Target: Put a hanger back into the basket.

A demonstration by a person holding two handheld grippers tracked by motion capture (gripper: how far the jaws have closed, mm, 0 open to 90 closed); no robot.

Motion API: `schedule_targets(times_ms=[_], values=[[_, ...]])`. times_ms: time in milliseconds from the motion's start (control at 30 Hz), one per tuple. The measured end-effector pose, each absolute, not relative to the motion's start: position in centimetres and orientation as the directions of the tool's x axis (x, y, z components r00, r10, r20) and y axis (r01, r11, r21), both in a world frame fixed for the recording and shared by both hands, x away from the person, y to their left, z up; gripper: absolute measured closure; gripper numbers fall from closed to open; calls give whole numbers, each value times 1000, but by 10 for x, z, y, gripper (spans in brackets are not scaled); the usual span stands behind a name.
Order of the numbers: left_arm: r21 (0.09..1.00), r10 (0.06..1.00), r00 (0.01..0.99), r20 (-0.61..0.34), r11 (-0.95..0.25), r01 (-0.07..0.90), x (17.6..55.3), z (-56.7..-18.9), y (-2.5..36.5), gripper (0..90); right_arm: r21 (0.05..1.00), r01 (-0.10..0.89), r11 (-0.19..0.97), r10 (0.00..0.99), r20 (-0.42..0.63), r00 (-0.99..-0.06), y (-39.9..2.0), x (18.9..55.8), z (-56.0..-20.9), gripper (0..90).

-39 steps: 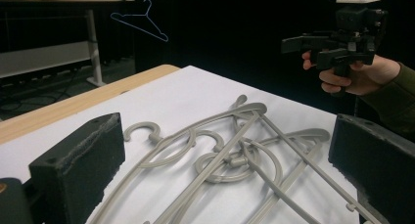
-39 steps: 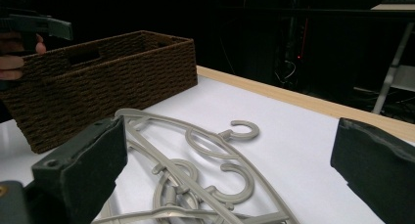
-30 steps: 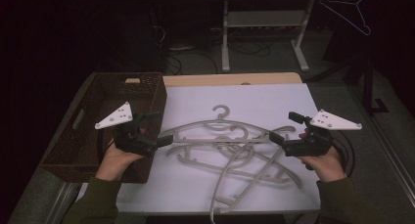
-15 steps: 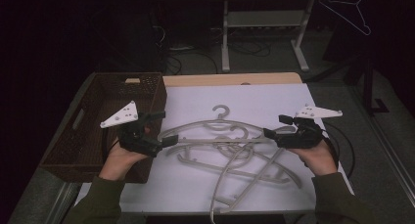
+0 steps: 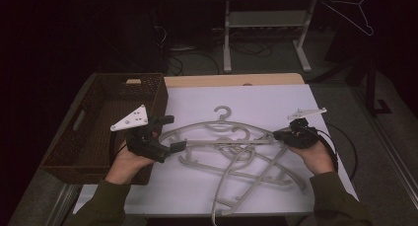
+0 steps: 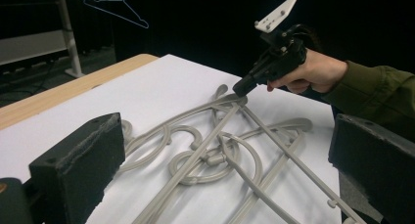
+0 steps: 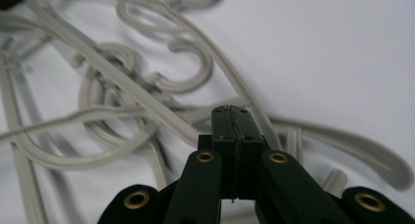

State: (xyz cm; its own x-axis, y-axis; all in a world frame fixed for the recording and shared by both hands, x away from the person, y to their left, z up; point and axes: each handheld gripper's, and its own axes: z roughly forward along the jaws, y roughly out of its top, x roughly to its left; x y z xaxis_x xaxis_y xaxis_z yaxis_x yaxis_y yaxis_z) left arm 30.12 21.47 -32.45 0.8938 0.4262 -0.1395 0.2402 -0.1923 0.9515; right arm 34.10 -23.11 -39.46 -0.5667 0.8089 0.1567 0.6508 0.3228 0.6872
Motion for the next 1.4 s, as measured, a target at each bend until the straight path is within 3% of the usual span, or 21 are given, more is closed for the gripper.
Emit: schedule_targets(times_ms=[400,733,967,1100,1267,1400], values=[[946,420,895,-149,-202,252,301,-328,209,0,634,700,328,861,104,-498,-245,353,-411,897],[937,415,897,-150,-229,262,302,-334,201,0,670,679,299,894,53,-445,-267,376,-411,897],[921,434,888,-152,-264,287,305,-340,190,0,694,656,298,887,53,-459,-270,377,-411,883],[906,450,880,-155,-290,307,312,-343,182,0,710,636,301,878,54,-476,-269,374,-408,797],[892,474,870,-135,-325,315,328,-346,171,0,736,620,271,866,95,-492,-272,367,-399,607],[883,482,866,-133,-339,324,342,-348,161,0,760,602,246,858,118,-500,-273,360,-394,399]])
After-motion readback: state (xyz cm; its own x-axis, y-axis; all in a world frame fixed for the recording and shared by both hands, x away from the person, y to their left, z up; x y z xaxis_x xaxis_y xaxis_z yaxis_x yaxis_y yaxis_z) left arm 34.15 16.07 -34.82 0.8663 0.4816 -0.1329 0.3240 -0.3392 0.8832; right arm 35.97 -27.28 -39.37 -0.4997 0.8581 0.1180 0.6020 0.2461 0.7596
